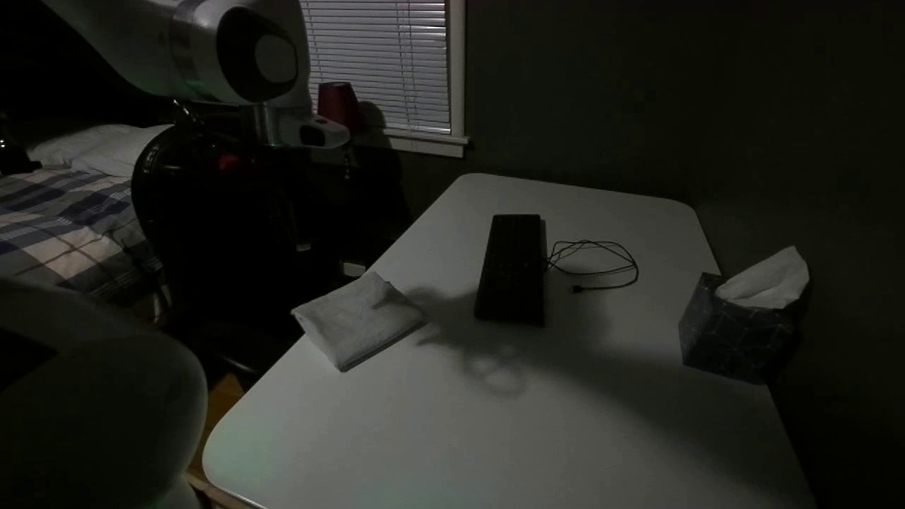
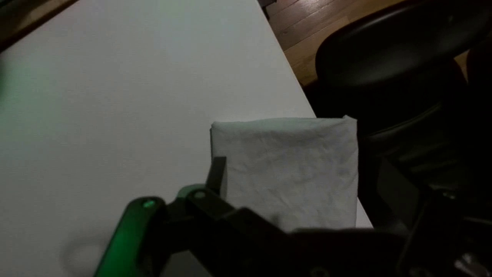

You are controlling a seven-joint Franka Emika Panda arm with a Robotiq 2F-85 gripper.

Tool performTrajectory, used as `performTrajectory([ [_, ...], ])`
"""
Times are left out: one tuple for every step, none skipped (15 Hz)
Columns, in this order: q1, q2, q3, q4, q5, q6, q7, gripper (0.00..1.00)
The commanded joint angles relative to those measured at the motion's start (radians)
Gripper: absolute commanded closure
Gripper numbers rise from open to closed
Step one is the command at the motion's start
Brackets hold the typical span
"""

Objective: Unfold the white cloth

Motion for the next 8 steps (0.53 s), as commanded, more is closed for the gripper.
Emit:
performTrajectory([
  [-0.016, 0.115, 0.011, 0.052, -0.022, 0.124, 0.187, 0.00],
  [-0.021, 0.143, 0.006, 0.061, -0.044, 0.177, 0.220, 0.00],
  [-0.034, 0.173, 0.006, 0.070, -0.105, 0.231, 0.265, 0.00],
  [-0.052, 0.210, 0.002, 0.085, -0.185, 0.269, 0.315, 0.00],
  [-0.049, 0.247, -0.012, 0.108, -0.208, 0.273, 0.325, 0.00],
  [-0.047, 0.289, -0.023, 0.137, -0.252, 0.256, 0.338, 0.00],
  [-0.046, 0.328, -0.033, 0.167, -0.319, 0.230, 0.366, 0.00],
  [-0.035, 0.374, -0.048, 0.211, -0.363, 0.183, 0.372, 0.00],
])
